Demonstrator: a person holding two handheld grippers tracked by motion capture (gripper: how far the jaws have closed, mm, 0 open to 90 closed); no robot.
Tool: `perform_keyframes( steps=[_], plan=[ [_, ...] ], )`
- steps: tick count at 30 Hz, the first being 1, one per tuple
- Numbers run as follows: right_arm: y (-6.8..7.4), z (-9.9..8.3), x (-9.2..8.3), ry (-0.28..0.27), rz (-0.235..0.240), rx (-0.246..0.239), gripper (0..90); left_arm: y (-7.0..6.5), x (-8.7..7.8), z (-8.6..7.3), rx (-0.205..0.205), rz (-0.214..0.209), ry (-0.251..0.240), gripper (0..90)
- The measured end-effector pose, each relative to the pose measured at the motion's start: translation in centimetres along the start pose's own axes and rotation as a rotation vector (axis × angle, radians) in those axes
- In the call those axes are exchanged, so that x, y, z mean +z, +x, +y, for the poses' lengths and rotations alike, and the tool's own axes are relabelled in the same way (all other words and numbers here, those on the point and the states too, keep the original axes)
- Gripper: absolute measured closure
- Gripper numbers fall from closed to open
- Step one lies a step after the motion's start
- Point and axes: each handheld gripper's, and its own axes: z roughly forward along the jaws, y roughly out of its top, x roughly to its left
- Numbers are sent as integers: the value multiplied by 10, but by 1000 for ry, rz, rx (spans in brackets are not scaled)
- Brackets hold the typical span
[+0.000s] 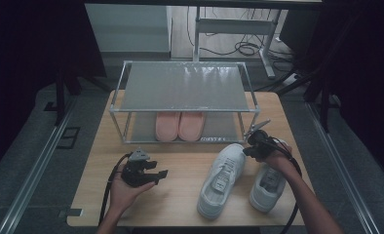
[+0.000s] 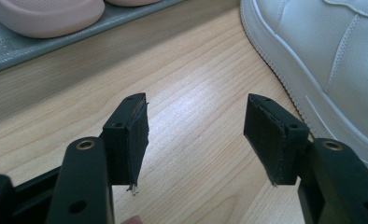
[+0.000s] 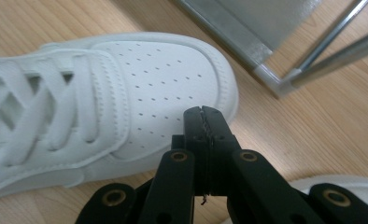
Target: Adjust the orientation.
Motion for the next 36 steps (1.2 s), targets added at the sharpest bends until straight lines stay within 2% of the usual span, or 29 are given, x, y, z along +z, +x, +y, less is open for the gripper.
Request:
perform_keyframes(
  steps=[5, 7, 11, 16, 23, 27, 36],
  plan=[
    [-6, 1, 6, 67, -20, 29, 900, 0, -3, 1, -7, 0, -9, 404],
    [-7, 3, 11, 104, -29, 24, 900, 0, -3, 1, -6, -2, -13, 406],
    [-5, 5, 16, 144, -56, 13, 900, 0, -4, 1, -7, -5, -16, 407],
    [-5, 4, 19, 184, -54, 2, 900, 1, -5, 0, -7, -10, -17, 408],
    [-2, 8, 20, 203, -70, -28, 900, 0, -5, 1, -7, -13, -15, 411],
    [1, 14, 21, 199, -58, -50, 900, 0, -4, 0, -9, -12, -9, 413],
    [10, 28, 25, 173, -33, -60, 900, 3, -6, 0, -15, -9, -11, 416]
  ],
)
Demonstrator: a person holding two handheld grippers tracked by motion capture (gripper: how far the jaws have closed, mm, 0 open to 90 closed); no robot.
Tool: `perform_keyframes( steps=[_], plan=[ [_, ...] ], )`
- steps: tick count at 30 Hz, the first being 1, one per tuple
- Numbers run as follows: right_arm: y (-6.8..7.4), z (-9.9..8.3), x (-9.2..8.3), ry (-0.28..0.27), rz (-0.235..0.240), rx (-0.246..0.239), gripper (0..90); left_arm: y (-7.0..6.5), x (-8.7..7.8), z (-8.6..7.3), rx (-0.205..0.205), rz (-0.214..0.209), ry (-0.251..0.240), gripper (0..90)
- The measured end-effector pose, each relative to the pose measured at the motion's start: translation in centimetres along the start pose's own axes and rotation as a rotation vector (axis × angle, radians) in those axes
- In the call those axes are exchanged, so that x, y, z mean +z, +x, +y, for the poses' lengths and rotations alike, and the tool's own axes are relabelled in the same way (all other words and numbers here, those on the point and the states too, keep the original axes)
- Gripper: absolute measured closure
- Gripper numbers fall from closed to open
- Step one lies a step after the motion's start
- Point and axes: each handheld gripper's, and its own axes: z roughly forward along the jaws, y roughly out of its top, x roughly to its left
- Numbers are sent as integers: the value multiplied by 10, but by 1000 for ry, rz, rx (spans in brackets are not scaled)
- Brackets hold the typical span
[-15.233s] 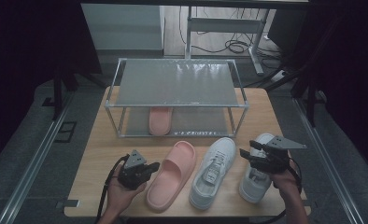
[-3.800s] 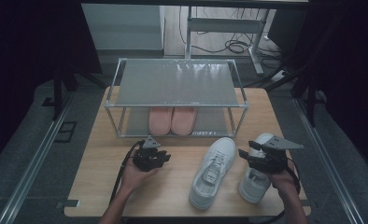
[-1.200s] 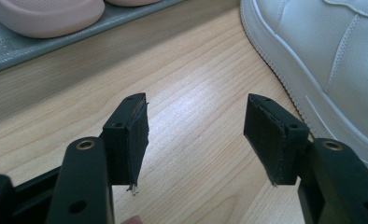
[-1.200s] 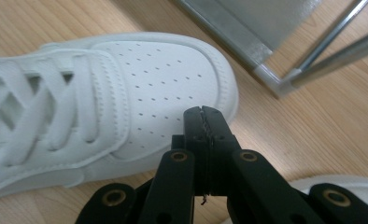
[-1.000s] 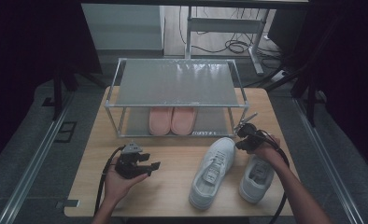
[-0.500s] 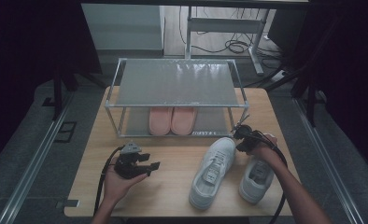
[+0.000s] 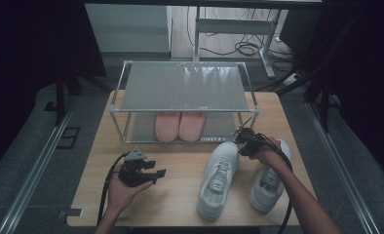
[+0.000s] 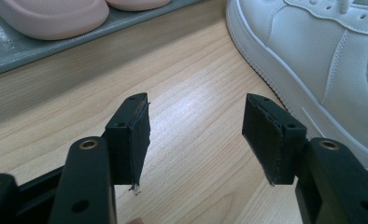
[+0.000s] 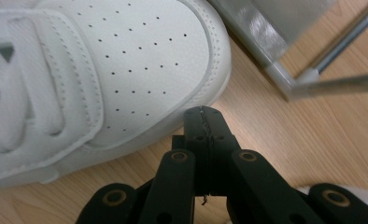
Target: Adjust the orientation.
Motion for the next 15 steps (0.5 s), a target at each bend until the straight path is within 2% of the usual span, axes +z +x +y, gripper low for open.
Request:
perform_keyframes(
  steps=[15],
  plan=[
    [10, 15, -2, -42, 27, -26, 900, 0, 1, 0, 0, -4, 9, 420]
  ],
)
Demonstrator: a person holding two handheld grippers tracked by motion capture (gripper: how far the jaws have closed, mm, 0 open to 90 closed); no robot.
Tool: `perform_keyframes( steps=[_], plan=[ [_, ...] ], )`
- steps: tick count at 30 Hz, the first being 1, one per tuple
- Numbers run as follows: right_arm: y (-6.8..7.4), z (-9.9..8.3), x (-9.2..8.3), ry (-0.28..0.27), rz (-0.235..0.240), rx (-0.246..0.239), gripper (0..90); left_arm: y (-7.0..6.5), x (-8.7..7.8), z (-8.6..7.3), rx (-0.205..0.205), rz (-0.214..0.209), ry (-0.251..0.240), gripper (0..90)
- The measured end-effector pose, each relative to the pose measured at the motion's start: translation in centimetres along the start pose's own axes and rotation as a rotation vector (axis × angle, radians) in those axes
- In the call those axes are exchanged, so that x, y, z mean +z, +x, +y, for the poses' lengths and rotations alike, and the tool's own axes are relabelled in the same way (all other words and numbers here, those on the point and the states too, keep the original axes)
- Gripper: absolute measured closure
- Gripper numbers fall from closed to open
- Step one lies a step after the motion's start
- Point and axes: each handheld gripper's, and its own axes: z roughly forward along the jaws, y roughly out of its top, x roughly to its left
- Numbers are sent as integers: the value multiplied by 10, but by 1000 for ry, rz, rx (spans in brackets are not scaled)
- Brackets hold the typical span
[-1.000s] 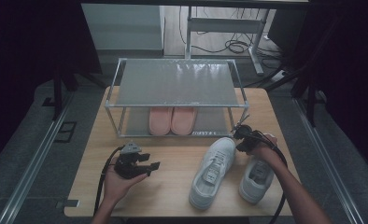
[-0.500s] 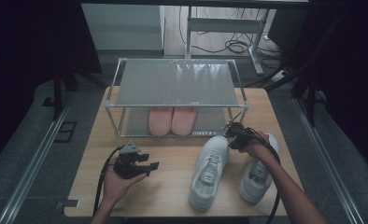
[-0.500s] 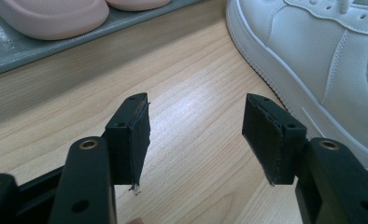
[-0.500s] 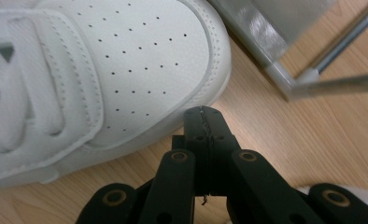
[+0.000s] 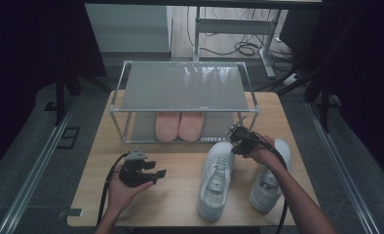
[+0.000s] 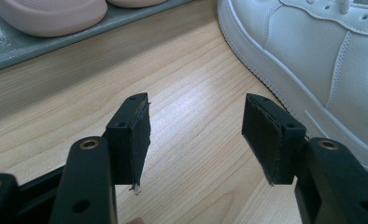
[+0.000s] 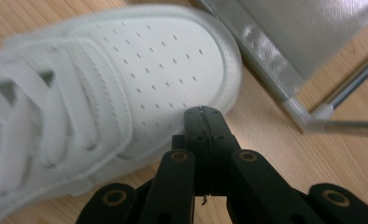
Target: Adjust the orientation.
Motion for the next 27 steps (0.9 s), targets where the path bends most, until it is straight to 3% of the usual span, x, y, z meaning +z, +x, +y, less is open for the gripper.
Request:
perform_keyframes(
  steps=[6, 16, 23, 27],
  plan=[
    [9, 9, -2, -9, -4, -40, 900, 0, 0, 0, 0, 0, 4, 421],
    [-6, 0, 4, 22, -13, 39, 900, 1, -1, 0, -3, 1, -3, 422],
    [-9, 3, 9, 52, -43, 51, 900, 1, -1, -1, -2, -1, 0, 423],
    [-14, 1, 16, 56, -37, 64, 900, 1, -3, -1, -2, 0, -7, 423]
  ],
)
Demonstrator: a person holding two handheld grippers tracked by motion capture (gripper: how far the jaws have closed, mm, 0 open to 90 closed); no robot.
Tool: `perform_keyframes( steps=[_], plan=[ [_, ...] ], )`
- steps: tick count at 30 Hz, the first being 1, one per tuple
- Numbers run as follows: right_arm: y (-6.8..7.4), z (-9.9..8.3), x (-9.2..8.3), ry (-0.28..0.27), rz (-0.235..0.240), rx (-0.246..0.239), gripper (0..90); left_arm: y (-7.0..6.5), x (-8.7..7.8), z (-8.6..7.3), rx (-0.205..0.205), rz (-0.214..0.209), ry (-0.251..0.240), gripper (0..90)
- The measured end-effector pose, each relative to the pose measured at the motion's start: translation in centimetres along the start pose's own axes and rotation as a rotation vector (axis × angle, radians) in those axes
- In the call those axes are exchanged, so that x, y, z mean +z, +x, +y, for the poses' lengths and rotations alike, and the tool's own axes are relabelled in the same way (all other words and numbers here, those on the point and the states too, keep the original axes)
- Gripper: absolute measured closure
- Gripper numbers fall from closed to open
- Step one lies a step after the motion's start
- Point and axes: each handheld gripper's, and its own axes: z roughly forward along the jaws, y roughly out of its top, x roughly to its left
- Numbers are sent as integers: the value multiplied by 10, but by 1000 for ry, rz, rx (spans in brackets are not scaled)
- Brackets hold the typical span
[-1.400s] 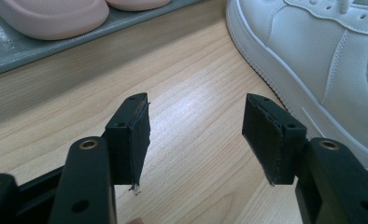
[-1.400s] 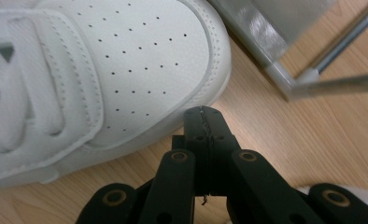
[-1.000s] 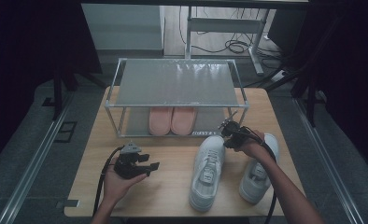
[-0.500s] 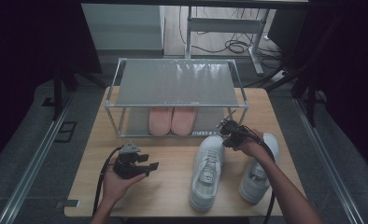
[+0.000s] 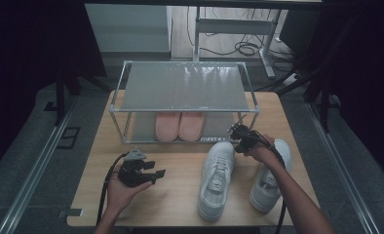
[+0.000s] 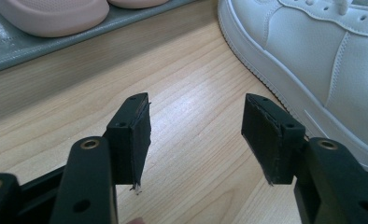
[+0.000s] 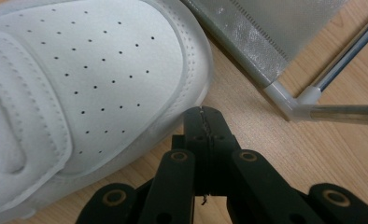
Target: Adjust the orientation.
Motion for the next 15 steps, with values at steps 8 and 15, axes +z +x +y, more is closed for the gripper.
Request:
perform_keyframes(
  steps=[8, 15],
  plan=[
    [5, 4, 2, -20, 9, -23, 900, -1, 1, 0, 2, -1, 6, 424],
    [14, 16, 6, -35, 26, -48, 900, 0, 1, 0, 0, -1, 4, 424]
  ],
)
